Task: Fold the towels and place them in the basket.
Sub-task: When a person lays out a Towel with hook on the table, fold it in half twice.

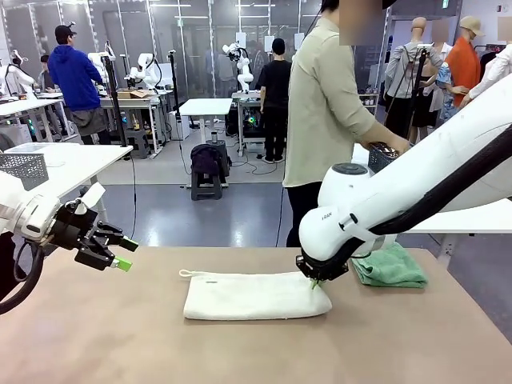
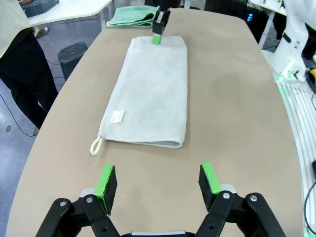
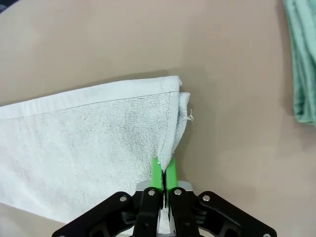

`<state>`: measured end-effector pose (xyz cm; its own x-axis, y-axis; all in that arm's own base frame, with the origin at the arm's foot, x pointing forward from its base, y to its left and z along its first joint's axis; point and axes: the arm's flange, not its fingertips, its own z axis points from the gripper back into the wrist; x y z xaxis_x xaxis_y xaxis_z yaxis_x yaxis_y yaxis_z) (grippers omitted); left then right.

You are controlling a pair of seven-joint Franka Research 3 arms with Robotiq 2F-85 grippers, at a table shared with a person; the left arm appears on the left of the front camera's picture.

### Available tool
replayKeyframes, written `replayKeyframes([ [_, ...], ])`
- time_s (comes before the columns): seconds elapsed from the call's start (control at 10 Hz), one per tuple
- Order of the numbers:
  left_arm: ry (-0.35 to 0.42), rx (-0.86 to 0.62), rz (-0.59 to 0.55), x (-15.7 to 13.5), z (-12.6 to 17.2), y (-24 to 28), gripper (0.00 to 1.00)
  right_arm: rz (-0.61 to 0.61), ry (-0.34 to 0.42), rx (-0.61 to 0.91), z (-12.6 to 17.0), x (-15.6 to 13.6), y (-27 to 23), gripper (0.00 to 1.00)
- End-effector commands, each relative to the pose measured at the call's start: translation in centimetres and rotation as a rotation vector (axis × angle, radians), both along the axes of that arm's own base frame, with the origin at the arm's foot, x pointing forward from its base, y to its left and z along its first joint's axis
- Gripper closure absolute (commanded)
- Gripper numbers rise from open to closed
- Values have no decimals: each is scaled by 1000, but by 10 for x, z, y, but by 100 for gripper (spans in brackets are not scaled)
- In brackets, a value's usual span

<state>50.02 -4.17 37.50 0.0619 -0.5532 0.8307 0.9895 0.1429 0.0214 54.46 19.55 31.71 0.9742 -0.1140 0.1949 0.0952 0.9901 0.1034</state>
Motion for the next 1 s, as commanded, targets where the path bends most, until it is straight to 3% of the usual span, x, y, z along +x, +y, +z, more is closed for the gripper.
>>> replayKeyframes([
  [0.0,-3,5,-6,0,1,0,15,-6,-23,-65,24,-13,-2,100],
  [0.4,-3,5,-6,0,1,0,15,65,-36,-125,84,-30,43,100],
  [0.6,-3,5,-6,0,1,0,15,88,1,-114,118,-49,83,100],
  [0.9,-3,5,-6,0,1,0,15,76,-60,-162,148,-51,144,100],
])
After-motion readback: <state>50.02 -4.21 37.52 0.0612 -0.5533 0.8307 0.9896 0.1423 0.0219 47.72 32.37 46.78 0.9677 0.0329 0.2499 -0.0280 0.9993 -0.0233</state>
